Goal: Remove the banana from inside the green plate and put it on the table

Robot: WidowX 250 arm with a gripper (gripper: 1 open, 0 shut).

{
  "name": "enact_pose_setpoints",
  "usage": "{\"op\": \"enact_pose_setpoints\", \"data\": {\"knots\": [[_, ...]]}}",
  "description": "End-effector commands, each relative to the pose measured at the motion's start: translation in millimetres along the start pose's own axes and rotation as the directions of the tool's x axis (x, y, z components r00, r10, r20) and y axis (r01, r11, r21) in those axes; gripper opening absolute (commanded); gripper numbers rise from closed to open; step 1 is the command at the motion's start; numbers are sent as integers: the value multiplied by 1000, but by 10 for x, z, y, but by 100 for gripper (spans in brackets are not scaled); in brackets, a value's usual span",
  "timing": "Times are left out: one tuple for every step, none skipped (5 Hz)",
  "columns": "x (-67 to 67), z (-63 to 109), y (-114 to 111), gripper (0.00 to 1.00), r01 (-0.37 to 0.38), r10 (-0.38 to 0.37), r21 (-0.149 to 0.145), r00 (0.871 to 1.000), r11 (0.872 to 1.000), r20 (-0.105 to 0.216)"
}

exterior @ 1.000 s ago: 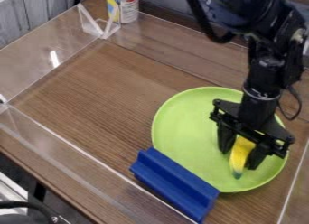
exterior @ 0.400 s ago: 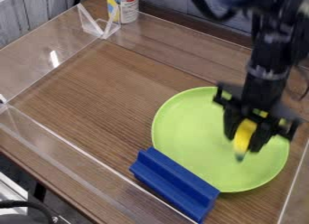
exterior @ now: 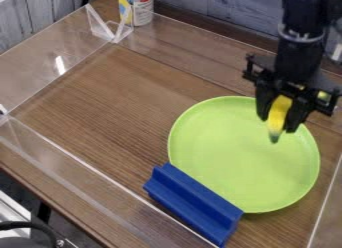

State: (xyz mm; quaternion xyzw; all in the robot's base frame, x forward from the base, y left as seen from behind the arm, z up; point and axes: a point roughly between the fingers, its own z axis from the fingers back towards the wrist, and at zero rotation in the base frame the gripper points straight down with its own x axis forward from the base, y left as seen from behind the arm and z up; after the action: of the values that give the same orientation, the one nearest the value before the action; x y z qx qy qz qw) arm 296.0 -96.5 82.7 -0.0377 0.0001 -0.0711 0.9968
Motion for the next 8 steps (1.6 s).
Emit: {"op": "enact_pose_setpoints", "data": {"knots": [[34, 0, 99, 0, -7, 7, -1, 999, 1000, 32], [98, -76, 147, 0, -10, 10, -2, 999, 1000, 33], [179, -106, 136, 0, -4, 4, -9, 999, 1000, 48], [244, -121, 117, 0, 4, -2, -20, 998, 1000, 63], [273, -118, 120, 0, 9, -7, -29, 997, 1000, 75], [260, -78, 140, 0, 12, -9, -36, 996, 999, 89], [169, 59, 307, 0, -6, 9, -30, 995, 1000, 101], [40, 184, 762, 0, -70, 71, -13, 991, 997, 113]]}}
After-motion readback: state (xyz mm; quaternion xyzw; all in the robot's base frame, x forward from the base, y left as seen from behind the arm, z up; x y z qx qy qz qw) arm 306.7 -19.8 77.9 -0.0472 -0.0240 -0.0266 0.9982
